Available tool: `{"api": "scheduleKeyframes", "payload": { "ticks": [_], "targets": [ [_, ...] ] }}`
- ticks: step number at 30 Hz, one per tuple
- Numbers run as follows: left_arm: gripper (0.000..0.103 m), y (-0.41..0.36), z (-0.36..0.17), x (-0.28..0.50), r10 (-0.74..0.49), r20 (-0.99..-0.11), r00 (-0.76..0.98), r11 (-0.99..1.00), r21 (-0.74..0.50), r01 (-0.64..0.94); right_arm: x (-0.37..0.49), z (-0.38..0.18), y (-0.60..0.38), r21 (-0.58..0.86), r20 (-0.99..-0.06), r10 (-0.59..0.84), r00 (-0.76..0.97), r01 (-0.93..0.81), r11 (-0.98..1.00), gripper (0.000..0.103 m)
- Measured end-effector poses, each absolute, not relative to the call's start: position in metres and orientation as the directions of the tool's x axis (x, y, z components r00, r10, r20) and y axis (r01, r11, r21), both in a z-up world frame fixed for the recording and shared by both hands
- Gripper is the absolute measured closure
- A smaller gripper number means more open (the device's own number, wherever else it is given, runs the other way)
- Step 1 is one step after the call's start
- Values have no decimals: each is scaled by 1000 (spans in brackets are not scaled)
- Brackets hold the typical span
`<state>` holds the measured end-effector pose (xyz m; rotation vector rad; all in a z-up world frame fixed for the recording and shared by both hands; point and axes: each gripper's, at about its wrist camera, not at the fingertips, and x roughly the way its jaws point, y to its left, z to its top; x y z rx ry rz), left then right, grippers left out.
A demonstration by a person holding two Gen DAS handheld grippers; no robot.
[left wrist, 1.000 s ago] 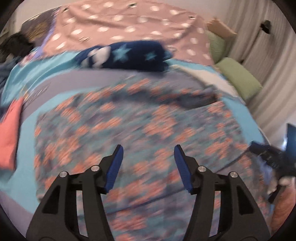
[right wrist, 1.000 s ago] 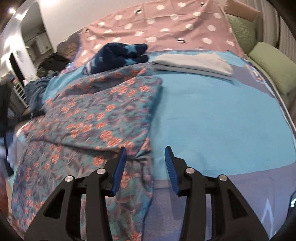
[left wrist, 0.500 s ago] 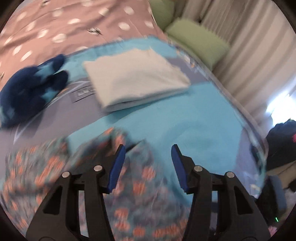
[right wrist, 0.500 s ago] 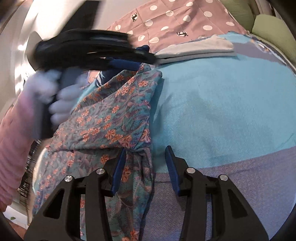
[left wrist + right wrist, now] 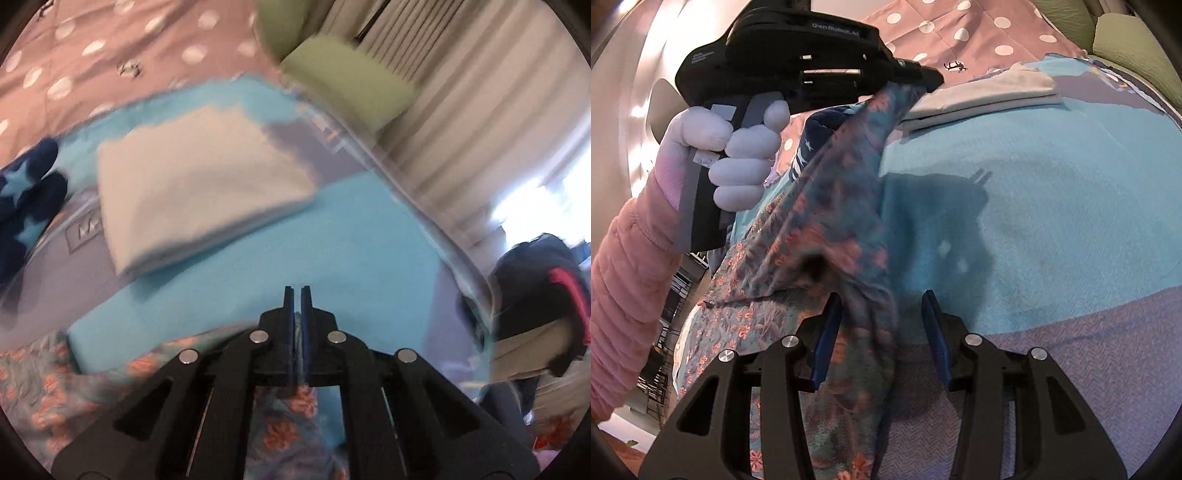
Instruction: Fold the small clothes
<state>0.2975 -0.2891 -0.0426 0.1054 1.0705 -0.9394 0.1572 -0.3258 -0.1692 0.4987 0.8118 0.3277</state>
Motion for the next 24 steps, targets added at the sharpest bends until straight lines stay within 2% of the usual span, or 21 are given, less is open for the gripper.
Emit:
{"api": "scheduleKeyframes", "payload": {
  "ticks": [4, 6, 7, 10, 14, 17, 20, 24],
  "targets": [
    [96, -284, -63, 308, -494, -847, 195, 707, -261, 657, 154, -169, -328, 543, -603, 459, 653, -85, 836, 58],
    [79, -276, -65, 309, -466, -852, 239, 727, -215, 652, 156, -170, -330, 549, -601, 462, 652, -84, 832, 58],
    [68, -270, -62, 310, -470, -846, 251, 732, -216, 646, 157, -170, -331, 549, -602, 462, 652, -83, 832, 58],
    [56, -238, -41, 306, -504, -806, 311, 737, -214, 641, 159, -170, -331, 545, -605, 459, 650, -82, 835, 58],
    [52, -172, -16, 287, -496, -766, 409, 779, -184, 600, 159, -171, -332, 545, -606, 460, 649, -82, 834, 58],
    [49, -90, -12, 272, -437, -747, 500, 850, -162, 502, 159, -172, -332, 544, -608, 459, 648, -81, 835, 57],
    [48, 10, -23, 253, -331, -750, 573, 929, -154, 335, 160, -172, -331, 541, -612, 456, 646, -79, 838, 57],
    [51, 116, -53, 227, -250, -795, 553, 968, -215, 130, 161, -173, -330, 541, -615, 458, 642, -80, 837, 56]
  ]
}}
